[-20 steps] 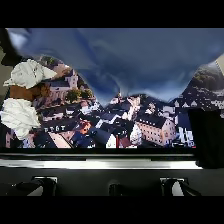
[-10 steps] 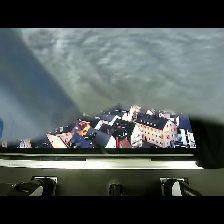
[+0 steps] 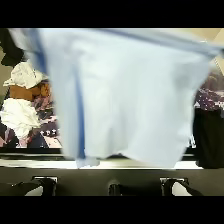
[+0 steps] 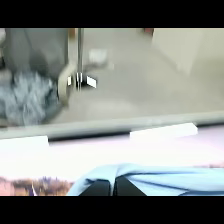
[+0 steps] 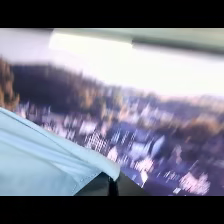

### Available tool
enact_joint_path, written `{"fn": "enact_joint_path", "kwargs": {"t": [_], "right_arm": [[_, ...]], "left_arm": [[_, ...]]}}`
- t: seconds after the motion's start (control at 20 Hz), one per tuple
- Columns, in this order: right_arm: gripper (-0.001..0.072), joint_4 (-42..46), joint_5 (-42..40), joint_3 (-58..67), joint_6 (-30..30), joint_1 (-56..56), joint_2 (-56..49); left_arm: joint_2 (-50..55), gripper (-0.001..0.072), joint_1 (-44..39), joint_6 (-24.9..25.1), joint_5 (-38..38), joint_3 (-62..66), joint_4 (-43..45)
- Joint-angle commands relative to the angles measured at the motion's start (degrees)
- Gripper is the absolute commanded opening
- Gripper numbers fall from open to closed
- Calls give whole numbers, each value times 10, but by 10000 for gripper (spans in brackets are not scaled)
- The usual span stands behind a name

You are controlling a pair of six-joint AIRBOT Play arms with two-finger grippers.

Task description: Fold the shirts.

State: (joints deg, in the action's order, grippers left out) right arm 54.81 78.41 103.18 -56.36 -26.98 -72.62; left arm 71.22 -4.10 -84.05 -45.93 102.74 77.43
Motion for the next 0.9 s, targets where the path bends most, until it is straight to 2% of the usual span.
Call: {"fn": "enact_joint_path", "kwargs": {"t": [0.0,0.15,0.3,0.5,0.55,0.6,0.65,0.7,0.75,0.85], "right_arm": [[47,49,-3,-3,7,65,-174],[48,55,-63,-3,-1,106,-264],[48,55,-101,-3,-7,134,-304],[48,56,-107,-3,-28,177,-337],[66,61,-116,-3,-42,186,-338],[203,58,-112,-1,-59,186,-335],[384,58,-102,1,-73,182,-326],[550,60,-80,3,-73,171,-312],[569,63,-52,3,-64,156,-298],[570,85,57,2,-56,118,-275]], "left_arm": [[121,31,1,1,7,-27,6],[207,31,5,0,0,-27,6],[257,32,8,0,-31,-27,6],[299,34,-3,0,-124,-27,-34],[303,59,-4,0,-151,-27,-42],[303,158,-3,0,-179,-26,-41],[301,392,4,0,-216,-18,-39],[301,524,17,0,-257,-7,-39],[301,524,36,0,-312,1,-39],[300,524,74,-3,-430,-21,-47]]}}
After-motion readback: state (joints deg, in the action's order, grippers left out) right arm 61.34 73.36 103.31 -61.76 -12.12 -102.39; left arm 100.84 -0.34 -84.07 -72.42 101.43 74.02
